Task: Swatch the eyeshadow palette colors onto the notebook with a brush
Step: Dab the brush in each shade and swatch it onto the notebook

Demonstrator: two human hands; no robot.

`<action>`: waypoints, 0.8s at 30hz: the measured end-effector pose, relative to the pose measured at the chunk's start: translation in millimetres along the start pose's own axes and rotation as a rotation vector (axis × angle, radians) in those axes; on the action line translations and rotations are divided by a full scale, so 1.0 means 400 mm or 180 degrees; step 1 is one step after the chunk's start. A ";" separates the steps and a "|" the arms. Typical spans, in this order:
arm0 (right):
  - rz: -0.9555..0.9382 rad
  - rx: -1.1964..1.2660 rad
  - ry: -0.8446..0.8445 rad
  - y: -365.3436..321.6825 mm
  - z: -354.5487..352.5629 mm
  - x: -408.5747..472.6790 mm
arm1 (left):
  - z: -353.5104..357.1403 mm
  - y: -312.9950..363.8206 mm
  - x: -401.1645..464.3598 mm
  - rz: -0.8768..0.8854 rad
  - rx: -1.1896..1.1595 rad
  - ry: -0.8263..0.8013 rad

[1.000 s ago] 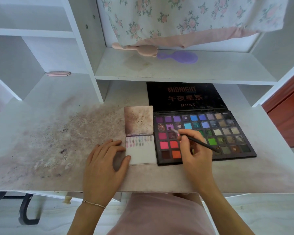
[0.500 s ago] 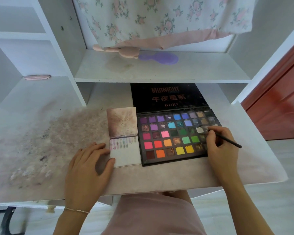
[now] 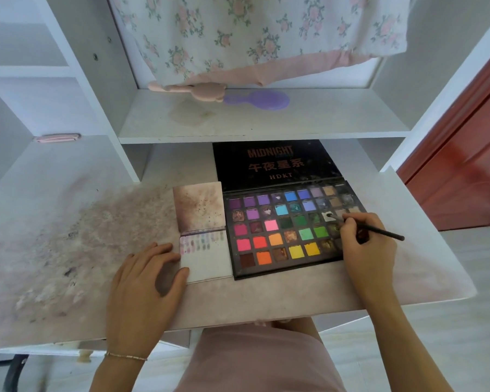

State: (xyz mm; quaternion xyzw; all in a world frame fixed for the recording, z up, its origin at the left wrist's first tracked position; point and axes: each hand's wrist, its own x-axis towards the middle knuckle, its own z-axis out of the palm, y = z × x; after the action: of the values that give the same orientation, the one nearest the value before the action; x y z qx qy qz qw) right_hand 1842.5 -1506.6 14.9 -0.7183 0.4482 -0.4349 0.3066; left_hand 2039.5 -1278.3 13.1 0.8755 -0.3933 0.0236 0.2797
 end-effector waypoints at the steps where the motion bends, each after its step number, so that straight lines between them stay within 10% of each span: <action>1: -0.0014 -0.0003 -0.0030 0.001 -0.002 0.000 | 0.000 0.001 0.000 0.0007 -0.0013 0.0006; 24: -0.0473 0.0805 -0.1241 -0.165 0.132 -0.130 | -0.006 -0.002 -0.004 0.0018 0.0021 0.0032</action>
State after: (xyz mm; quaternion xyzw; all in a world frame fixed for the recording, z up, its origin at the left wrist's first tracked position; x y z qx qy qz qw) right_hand 1903.5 -1429.5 28.6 -0.7756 0.2684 -0.3620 0.4420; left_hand 2039.5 -1275.4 14.4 0.8752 -0.3943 0.0301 0.2787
